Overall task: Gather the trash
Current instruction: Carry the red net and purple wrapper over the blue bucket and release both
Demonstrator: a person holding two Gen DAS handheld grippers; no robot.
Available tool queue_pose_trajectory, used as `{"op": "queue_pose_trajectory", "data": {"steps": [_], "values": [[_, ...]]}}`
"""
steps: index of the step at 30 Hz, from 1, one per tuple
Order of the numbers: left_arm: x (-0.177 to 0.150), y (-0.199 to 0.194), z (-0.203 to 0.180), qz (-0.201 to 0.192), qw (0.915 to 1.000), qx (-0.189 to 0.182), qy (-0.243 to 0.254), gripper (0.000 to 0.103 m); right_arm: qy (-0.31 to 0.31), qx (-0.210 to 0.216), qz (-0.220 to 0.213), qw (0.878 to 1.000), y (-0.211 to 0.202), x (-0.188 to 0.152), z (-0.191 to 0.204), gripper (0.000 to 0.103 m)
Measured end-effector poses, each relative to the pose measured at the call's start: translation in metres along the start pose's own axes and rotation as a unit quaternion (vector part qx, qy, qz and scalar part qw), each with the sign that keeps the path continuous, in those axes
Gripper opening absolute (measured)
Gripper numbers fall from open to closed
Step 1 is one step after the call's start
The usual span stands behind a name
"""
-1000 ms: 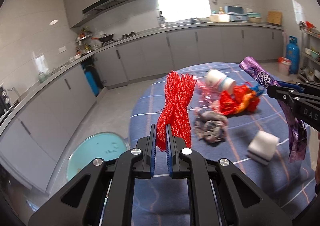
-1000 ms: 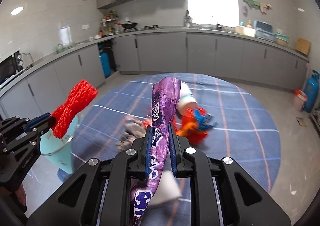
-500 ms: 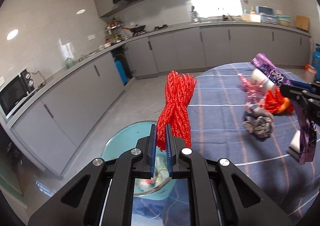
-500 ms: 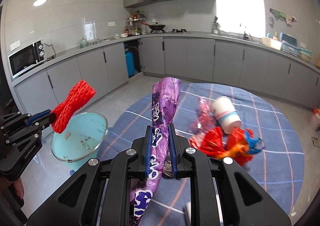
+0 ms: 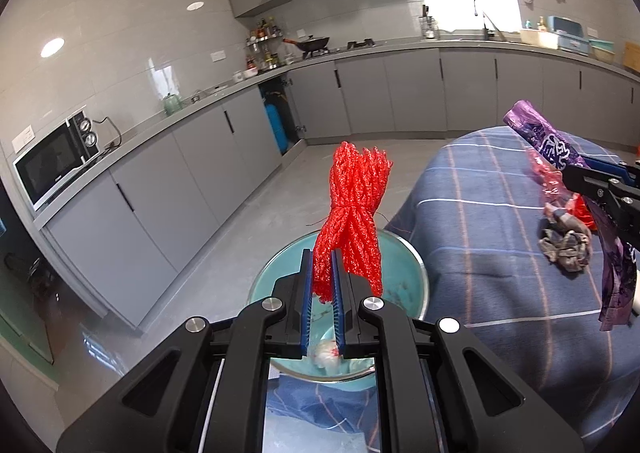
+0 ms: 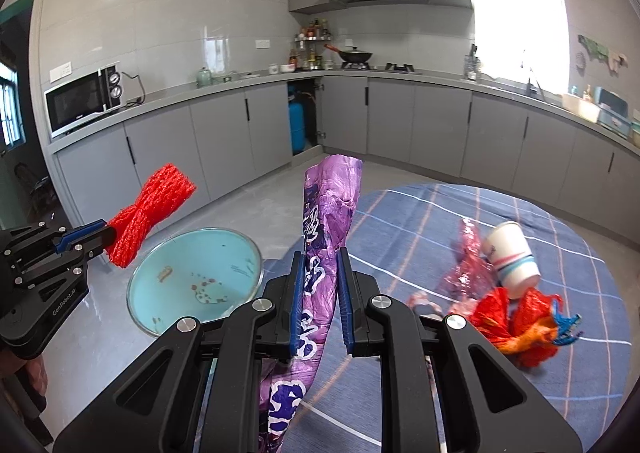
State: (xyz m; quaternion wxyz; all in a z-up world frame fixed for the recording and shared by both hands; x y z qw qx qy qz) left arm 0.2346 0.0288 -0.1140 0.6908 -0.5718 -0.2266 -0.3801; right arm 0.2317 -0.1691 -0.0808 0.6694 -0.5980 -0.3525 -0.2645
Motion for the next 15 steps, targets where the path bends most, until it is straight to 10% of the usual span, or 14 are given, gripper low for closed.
{"op": "queue_pose_trajectory", "data": {"steps": [15], "values": [[-0.009, 0.015, 0.046, 0.021, 0.9991, 0.031, -0.022, 0.009, -0.033, 0.030, 0.006, 0.999, 0.026, 0.014, 0.038, 0.017]]}}
Point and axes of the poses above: each gripper's, at about its wrist camera, not at the fingertips, and y roughly the way its jaws point, z to its left, x to its top, the point moved 10 cm from there along y, roughly the way its jaws point, and after that the axes turned 6 degrees about z, right-handed, at the moved point
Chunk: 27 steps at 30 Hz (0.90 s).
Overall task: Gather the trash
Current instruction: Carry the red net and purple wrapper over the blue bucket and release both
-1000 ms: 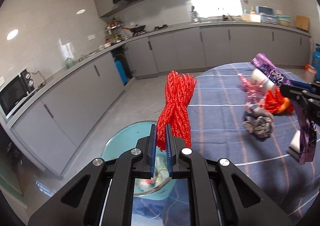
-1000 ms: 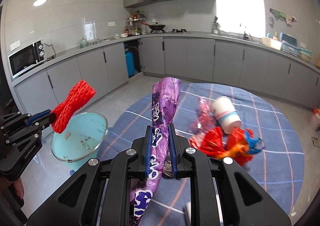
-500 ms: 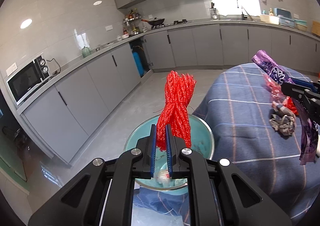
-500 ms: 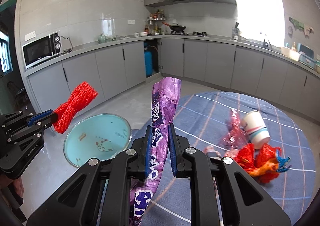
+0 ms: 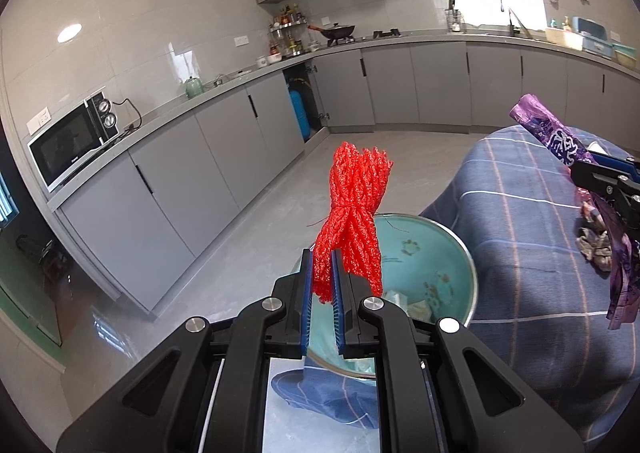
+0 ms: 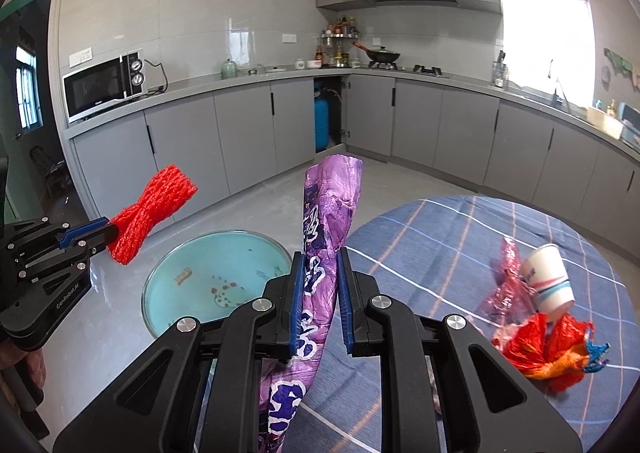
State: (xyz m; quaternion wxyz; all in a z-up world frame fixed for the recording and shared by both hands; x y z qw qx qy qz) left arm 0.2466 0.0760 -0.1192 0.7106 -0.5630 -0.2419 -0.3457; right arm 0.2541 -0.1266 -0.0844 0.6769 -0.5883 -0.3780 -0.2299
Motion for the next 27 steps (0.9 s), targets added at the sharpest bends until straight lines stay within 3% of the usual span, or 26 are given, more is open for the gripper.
{"op": "queue_pose_trajectory", "data": {"steps": [7, 27], "values": [[-0.002, 0.014, 0.012, 0.016, 0.9997, 0.016, 0.000, 0.009, -0.012, 0.014, 0.008, 1.000, 0.016, 0.005, 0.014, 0.017], [0.000, 0.034, 0.026, 0.024, 0.9995, 0.015, -0.012, 0.009, -0.050, 0.045, 0.030, 0.997, 0.053, 0.010, 0.054, 0.017]]}}
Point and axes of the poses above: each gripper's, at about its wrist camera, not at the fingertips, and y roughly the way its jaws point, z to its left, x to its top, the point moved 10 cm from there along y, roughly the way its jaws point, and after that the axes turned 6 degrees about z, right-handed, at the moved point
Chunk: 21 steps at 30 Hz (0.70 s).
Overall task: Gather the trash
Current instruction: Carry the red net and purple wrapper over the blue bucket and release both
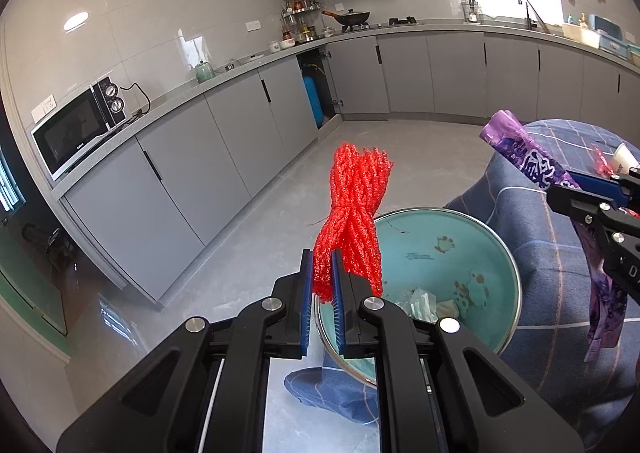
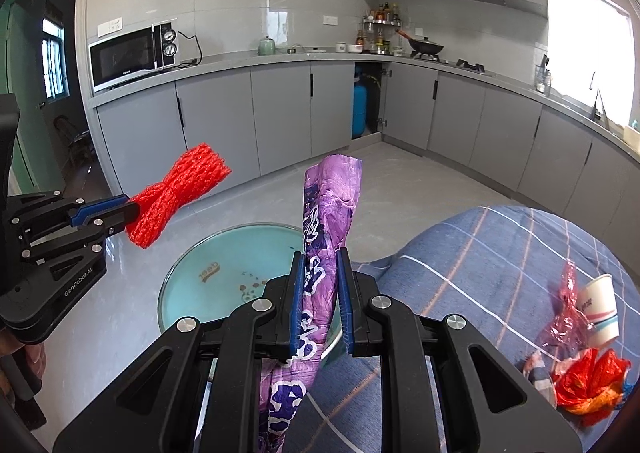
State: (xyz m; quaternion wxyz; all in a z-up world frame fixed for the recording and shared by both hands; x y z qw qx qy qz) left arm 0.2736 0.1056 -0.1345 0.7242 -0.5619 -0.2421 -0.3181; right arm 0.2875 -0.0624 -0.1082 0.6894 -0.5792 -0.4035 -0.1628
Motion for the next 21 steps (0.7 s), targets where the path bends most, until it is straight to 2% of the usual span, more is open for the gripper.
{"op": "queue_pose_trajectory", "data": {"steps": [13, 15, 17, 18, 19, 21], "values": [[-0.005, 0.005, -0.007, 0.009, 0.9999, -0.012, 0.003, 0.010, -0.009, 0.013, 0.006, 1.000, 0.013, -0.003, 0.007, 0.017], [-0.006, 0.006, -0.007, 0.010, 0.9999, -0.012, 0.003, 0.013, -0.011, 0.011, 0.002, 1.000, 0.016, -0.001, 0.008, 0.023], [-0.006, 0.006, -0.007, 0.010, 0.9999, -0.011, 0.004, 0.017, -0.012, 0.013, -0.001, 1.000, 0.019, 0.000, 0.010, 0.048], [-0.007, 0.007, -0.009, 0.011, 0.9998, -0.014, 0.007, 0.025, -0.010, 0.012, -0.005, 1.000, 0.020, 0.000, 0.009, 0.052], [-0.008, 0.008, -0.012, 0.010, 0.9998, -0.016, 0.009, 0.028, -0.010, 0.012, -0.006, 1.000, 0.022, -0.001, 0.008, 0.053], [-0.011, 0.010, -0.014, 0.014, 0.9997, -0.018, 0.010, 0.039, -0.008, 0.012, -0.002, 1.000, 0.025, -0.004, 0.005, 0.053]]}}
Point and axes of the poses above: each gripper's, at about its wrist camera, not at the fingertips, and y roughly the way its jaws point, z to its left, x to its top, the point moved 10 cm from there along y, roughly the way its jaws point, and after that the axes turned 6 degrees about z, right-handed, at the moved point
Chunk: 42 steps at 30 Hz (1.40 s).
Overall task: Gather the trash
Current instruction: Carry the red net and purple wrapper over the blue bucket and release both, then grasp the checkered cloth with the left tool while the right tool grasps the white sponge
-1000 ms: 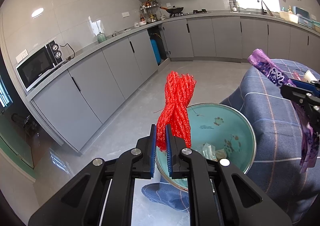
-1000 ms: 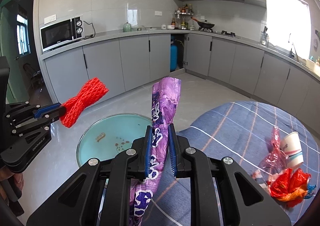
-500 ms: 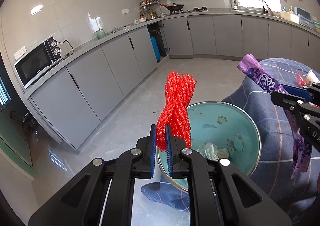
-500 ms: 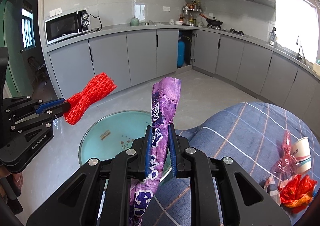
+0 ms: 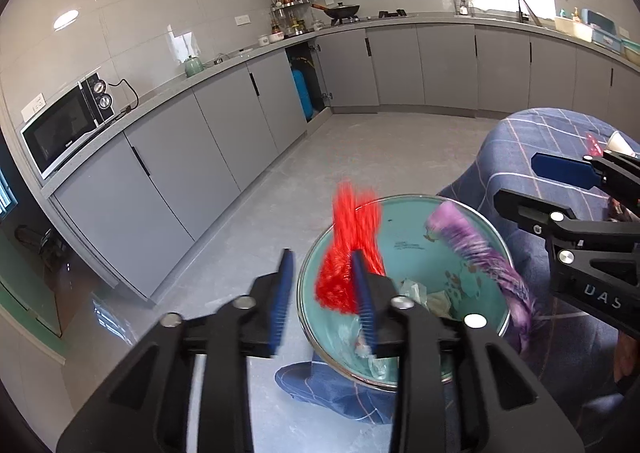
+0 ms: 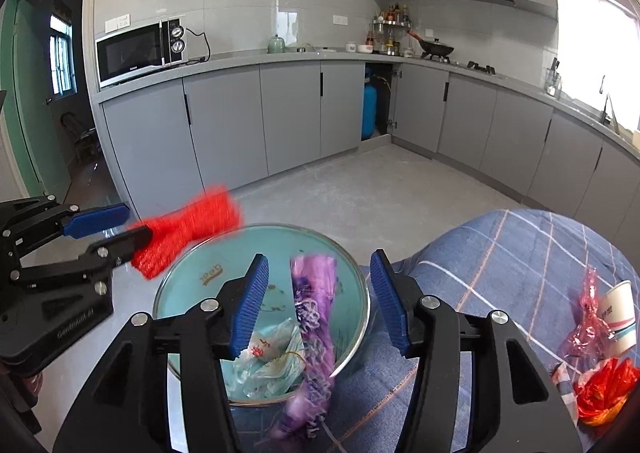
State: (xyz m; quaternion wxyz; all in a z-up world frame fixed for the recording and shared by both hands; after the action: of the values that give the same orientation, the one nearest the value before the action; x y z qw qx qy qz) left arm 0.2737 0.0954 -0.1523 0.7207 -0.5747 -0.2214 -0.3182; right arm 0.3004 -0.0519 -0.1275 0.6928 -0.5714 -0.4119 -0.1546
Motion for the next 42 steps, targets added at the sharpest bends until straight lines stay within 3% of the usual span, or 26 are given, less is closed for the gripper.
{"op": "queue_pose_trajectory", "data": {"steps": [2, 7, 9, 18, 23, 30, 37, 42], "values": [[-0.002, 0.002, -0.002, 0.001, 1.0000, -0.002, 0.003, 0.048, 0.004, -0.006, 0.002, 1.000, 0.000, -0.003, -0.005, 0.054], [-0.004, 0.006, -0.002, 0.004, 1.0000, -0.002, -0.003, 0.055, 0.022, -0.020, 0.010, 1.000, -0.008, -0.014, -0.020, 0.057], [-0.002, 0.002, 0.000, -0.003, 1.0000, 0.003, -0.005, 0.064, 0.033, -0.024, 0.014, 0.999, -0.016, -0.017, -0.027, 0.057], [0.001, -0.019, -0.023, -0.023, 0.9997, -0.011, 0.006, 0.071, 0.062, -0.081, 0.012, 0.995, -0.078, -0.051, -0.067, 0.068], [-0.005, -0.033, -0.072, -0.029, 0.9982, -0.034, 0.040, 0.075, 0.103, -0.138, 0.026, 0.985, -0.115, -0.096, -0.112, 0.071], [-0.017, -0.055, -0.145, -0.036, 0.9927, -0.075, 0.087, 0.077, 0.161, -0.183, 0.040, 0.969, -0.154, -0.157, -0.158, 0.075], [-0.026, -0.062, -0.190, -0.037, 0.9878, -0.096, 0.117, 0.079, 0.193, -0.191, 0.052, 0.961, -0.173, -0.201, -0.167, 0.081], [-0.034, -0.064, -0.205, -0.035, 0.9852, -0.103, 0.132, 0.080, 0.201, -0.183, 0.060, 0.960, -0.170, -0.213, -0.165, 0.082]]}}
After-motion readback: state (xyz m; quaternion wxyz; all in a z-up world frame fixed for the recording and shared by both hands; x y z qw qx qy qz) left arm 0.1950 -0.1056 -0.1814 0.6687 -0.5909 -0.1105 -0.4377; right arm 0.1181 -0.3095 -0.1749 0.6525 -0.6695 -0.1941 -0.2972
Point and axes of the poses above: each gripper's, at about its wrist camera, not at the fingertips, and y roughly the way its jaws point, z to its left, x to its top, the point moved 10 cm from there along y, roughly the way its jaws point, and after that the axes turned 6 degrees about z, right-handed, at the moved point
